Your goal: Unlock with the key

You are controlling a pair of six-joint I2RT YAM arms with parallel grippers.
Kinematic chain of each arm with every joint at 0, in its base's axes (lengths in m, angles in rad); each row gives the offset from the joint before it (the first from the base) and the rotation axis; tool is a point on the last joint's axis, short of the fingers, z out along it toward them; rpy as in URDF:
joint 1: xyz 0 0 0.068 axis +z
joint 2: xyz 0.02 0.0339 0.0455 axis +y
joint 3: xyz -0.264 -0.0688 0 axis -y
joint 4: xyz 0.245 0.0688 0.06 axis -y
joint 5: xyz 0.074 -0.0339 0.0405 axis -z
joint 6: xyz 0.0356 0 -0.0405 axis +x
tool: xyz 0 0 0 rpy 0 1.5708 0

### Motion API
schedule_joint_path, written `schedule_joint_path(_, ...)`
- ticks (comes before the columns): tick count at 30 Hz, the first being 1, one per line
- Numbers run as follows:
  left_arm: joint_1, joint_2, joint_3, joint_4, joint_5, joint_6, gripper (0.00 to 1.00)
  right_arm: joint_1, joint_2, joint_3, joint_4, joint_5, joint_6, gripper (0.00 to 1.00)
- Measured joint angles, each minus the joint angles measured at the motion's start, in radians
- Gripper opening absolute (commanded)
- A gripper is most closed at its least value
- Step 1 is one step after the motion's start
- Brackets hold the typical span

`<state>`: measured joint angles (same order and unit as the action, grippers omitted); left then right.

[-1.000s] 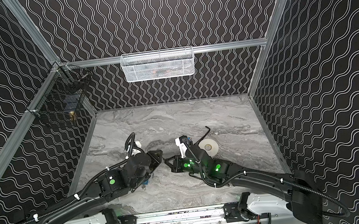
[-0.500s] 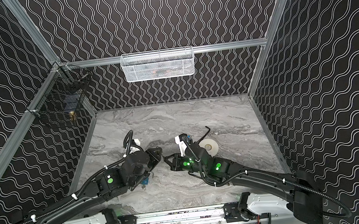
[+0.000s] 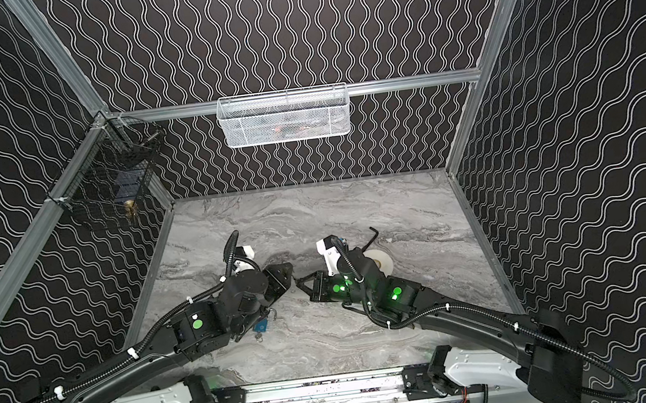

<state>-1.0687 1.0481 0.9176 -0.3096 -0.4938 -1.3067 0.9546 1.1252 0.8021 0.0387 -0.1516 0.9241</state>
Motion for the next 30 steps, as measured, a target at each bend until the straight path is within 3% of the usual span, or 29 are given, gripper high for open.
schedule_joint_path(21, 0.003, 0.000, 0.006, -0.042, -0.028, -0.030, 0.00, 0.038, 0.010, -0.033, 0.046, -0.079, 0.021, 0.00)
schedule_joint_path(30, 0.006, 0.011, 0.010, -0.025, -0.029, -0.033, 0.00, 0.040, -0.005, -0.048, 0.040, -0.040, 0.029, 0.00)
